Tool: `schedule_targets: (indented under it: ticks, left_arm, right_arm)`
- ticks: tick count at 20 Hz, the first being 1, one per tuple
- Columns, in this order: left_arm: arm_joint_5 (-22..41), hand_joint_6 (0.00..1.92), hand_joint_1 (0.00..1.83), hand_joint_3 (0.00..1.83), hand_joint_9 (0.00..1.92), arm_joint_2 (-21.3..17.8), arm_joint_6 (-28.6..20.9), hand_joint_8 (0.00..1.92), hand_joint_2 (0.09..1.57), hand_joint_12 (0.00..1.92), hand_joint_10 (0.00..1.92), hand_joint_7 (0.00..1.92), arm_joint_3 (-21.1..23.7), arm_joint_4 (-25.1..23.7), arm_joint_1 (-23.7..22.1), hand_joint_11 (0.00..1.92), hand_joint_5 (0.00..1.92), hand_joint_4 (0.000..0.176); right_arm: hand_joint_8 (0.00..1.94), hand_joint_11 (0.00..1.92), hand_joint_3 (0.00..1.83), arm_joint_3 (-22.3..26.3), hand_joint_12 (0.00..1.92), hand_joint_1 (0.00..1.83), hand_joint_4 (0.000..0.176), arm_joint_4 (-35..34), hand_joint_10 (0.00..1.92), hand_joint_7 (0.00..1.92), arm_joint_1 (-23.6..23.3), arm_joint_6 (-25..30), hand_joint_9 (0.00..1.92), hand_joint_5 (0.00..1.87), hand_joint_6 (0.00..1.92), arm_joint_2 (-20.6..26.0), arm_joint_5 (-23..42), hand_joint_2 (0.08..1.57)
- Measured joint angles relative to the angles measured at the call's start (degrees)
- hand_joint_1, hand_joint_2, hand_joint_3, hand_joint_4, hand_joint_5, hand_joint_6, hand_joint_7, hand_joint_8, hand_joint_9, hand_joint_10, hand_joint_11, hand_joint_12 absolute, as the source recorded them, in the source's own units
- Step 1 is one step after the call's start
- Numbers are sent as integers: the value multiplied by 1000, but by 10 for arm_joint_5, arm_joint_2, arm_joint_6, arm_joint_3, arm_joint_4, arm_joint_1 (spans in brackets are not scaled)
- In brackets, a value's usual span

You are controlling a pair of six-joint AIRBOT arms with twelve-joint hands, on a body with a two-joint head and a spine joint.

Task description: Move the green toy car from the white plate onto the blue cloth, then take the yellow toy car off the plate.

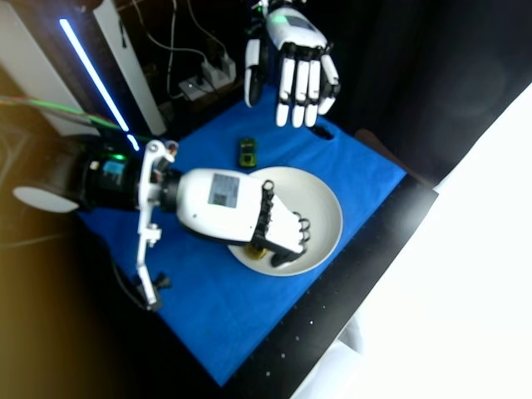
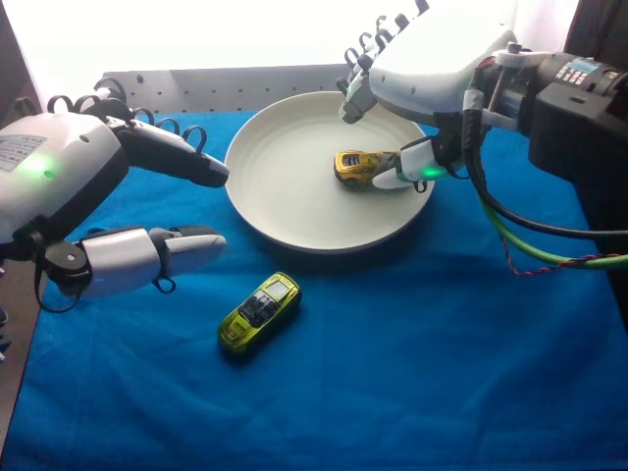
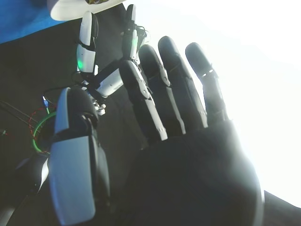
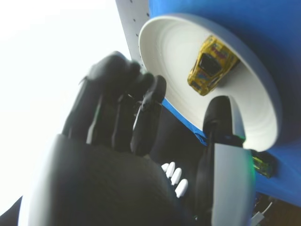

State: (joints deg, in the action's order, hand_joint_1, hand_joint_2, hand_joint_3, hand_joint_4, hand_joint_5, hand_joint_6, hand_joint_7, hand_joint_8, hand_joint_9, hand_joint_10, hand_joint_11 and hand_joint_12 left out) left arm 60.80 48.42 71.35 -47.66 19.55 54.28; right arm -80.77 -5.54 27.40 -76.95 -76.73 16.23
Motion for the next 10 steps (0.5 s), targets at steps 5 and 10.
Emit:
schedule_targets:
  ticks: [5, 10]
  left_arm:
    - [2, 0, 720, 0, 698, 0, 0, 0, 1076, 1335, 165, 857, 0, 0, 0, 145, 906, 101]
    - [4, 0, 726, 2, 726, 0, -2, 3, 1087, 1297, 199, 867, 3, 0, 0, 237, 899, 88]
  right_arm:
    - [352, 294, 0, -7, 1726, 826, 0, 0, 1173, 627, 1, 0, 384, 777, 3, -5, -10, 954]
    - [1049, 379, 0, -10, 1884, 859, 0, 0, 1504, 457, 5, 0, 384, 824, 6, -8, -17, 958]
